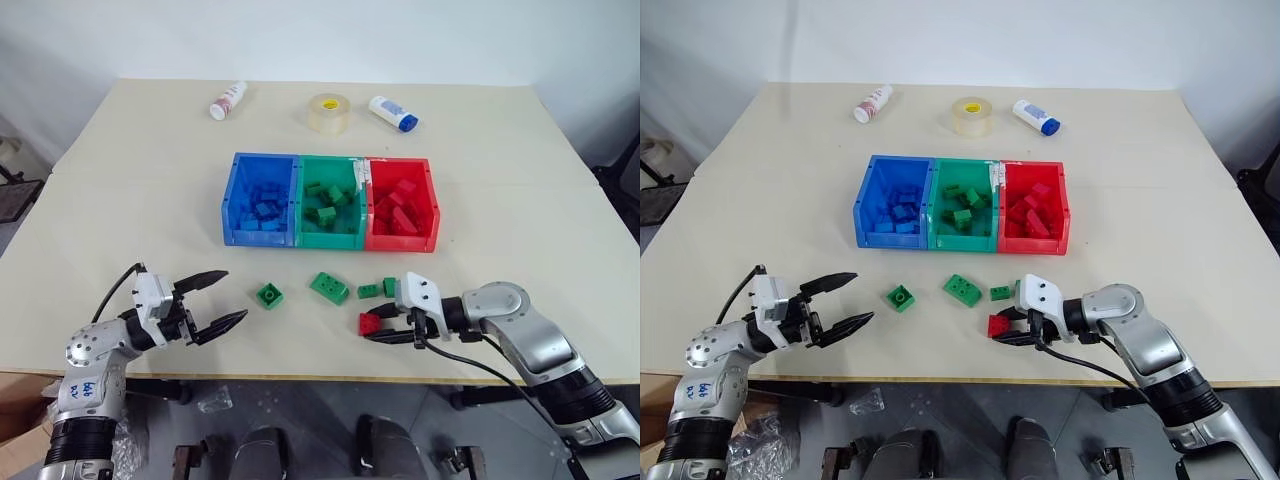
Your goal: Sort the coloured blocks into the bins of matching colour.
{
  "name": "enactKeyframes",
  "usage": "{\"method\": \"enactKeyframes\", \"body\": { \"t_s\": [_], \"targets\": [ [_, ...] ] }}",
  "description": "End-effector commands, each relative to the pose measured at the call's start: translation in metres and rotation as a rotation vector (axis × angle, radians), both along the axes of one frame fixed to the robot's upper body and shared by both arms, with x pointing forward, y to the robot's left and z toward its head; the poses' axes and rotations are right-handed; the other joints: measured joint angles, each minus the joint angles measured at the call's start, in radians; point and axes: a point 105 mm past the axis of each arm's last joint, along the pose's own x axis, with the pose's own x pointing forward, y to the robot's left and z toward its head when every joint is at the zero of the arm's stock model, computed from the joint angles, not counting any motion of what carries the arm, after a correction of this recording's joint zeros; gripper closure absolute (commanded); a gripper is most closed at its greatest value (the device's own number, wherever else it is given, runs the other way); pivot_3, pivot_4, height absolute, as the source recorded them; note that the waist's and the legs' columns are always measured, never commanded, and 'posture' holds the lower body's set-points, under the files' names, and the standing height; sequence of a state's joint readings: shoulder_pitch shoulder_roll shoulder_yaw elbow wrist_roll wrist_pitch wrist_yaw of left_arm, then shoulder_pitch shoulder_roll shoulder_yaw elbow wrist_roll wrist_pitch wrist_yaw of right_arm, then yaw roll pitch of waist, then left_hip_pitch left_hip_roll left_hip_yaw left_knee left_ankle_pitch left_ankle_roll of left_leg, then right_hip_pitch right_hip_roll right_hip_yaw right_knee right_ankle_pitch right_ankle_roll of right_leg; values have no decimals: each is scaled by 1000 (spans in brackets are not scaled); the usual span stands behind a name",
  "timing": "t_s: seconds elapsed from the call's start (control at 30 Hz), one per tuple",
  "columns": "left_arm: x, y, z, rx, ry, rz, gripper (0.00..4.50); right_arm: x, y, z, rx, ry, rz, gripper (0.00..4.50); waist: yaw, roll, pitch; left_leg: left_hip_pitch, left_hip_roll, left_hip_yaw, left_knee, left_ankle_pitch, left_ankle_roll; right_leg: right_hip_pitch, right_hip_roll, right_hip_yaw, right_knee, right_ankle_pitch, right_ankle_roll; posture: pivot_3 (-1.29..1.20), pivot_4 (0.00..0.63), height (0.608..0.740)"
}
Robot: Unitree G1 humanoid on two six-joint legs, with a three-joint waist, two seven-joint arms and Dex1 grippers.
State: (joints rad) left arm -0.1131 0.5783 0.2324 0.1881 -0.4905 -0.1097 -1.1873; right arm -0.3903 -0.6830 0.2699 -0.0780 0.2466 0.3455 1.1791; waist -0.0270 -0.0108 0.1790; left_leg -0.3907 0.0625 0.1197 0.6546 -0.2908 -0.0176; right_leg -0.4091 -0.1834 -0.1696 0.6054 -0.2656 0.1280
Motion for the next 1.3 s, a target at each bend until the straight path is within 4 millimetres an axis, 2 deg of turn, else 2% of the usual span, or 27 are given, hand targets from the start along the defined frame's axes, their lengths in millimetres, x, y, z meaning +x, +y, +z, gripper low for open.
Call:
{"method": "enactKeyframes", "body": {
  "t_s": [0.03, 0.17, 0.27, 0.43, 0.57, 0.67, 0.8, 0.87, 1.0, 1.17, 1.3],
  "targets": [
    [-13, 4, 11, -13, -60, -81, 0, 2, 2, 23, 67, -57, -11, 3034, 0, 0, 0, 0, 0, 0, 0, 0, 0, 0, 0, 0, 0, 0, 0, 0, 150, 740],
    [-18, 6, 9, 11, -83, -156, 0, 11, -1, 54, 166, -106, -72, 3034, 1, 0, 0, 0, 0, 0, 0, 0, 0, -1, 0, 0, 1, 0, -1, 0, 150, 740],
    [-16, 7, 12, 4, -104, -172, 0, 26, -9, 82, 241, -167, -152, 3034, 0, 0, 0, 0, 0, 0, 1, 0, 0, -1, 0, 0, 1, 0, -1, 0, 150, 740],
    [-10, 7, 13, 4, -109, -196, 0, 66, -33, 123, 302, -301, -317, 3034, -1, 0, 0, 0, 1, 1, 1, -1, 0, -1, 0, 1, 1, 0, -1, 0, 150, 740],
    [-5, 7, 13, 11, -98, -211, 0, 105, -46, 135, 298, -367, -451, 3034, -5, 0, 0, 0, 1, 2, 1, -1, 0, -2, 1, 2, 2, 0, -1, 0, 150, 740],
    [-3, 7, 11, 21, -91, -224, 0, 127, -49, 134, 281, -386, -520, 1985, -8, 0, 0, 0, 1, 4, 0, -1, 0, -3, 1, 4, 2, 0, -1, 0, 150, 740],
    [-2, 6, 12, 36, -94, -252, 0, 135, -45, 133, 277, -407, -519, 568, -9, 0, 0, 0, 1, 5, -1, -1, 0, -4, 1, 5, 2, 0, -1, 0, 150, 740],
    [-1, 7, 13, 38, -97, -258, 0, 134, -45, 133, 278, -412, -512, 60, -10, 0, 0, 0, 1, 5, -1, -1, 0, -4, 1, 5, 2, 0, -1, 0, 150, 740],
    [1, 7, 14, 38, -99, -264, 0, 124, -46, 131, 284, -424, -469, 60, -8, 0, 0, 0, 1, 5, 0, -1, 0, -4, 1, 5, 2, 0, -1, 0, 150, 740],
    [4, 12, 14, 41, -93, -246, 0, 83, -55, 117, 276, -404, -339, 60, -1, 0, 0, 0, 1, 5, 0, -1, 0, -4, 1, 5, 2, 0, -1, 0, 150, 740],
    [6, 19, 14, 42, -92, -216, 0, 39, -76, 101, 232, -305, -271, 60, 5, 0, 0, -1, 1, 5, 1, -2, 0, -4, 1, 5, 2, 0, -1, 0, 150, 740]
  ]
}}
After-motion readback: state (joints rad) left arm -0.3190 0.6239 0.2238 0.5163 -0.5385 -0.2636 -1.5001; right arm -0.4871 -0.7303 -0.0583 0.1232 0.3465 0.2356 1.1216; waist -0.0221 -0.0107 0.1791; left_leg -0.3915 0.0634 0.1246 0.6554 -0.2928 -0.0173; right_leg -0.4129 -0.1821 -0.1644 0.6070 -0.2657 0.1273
